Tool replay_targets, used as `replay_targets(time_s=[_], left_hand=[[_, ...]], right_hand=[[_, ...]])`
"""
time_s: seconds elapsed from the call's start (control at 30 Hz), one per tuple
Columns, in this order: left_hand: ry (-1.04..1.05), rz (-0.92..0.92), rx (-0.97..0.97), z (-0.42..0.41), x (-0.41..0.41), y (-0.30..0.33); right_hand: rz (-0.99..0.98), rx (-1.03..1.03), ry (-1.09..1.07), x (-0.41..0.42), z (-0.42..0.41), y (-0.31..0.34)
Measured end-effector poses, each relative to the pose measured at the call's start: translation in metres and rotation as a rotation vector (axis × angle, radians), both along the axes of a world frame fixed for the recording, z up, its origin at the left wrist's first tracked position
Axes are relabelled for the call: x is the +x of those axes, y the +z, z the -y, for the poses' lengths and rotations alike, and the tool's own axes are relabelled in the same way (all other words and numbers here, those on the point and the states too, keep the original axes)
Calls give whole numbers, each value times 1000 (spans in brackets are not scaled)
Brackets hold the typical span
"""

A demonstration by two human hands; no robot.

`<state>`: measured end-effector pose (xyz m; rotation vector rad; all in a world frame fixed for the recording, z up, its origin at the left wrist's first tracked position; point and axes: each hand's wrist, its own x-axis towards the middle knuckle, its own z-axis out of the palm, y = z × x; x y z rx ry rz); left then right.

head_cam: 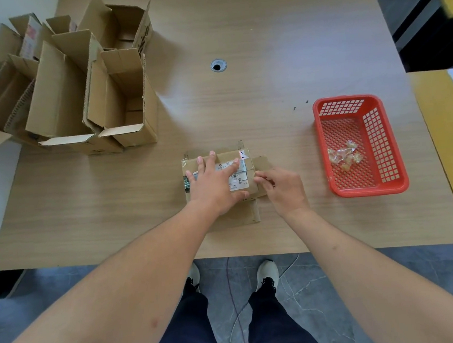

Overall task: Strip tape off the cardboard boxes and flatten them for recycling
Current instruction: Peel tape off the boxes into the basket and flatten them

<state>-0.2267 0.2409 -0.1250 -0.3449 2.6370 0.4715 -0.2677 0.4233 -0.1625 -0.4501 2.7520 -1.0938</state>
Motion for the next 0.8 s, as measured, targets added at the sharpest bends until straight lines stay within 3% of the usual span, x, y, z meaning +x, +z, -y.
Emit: replay_targets(time_s=[0.13, 0.43, 0.8], left_hand=[[2, -3, 2, 0, 0, 0], [-24, -15, 49, 12, -1, 0], [-46, 17, 36, 16, -9, 3]], right_hand=[[111, -25, -7, -1, 3, 6], [574, -322, -361, -5, 12, 9], [326, -307, -299, 7, 15, 9]])
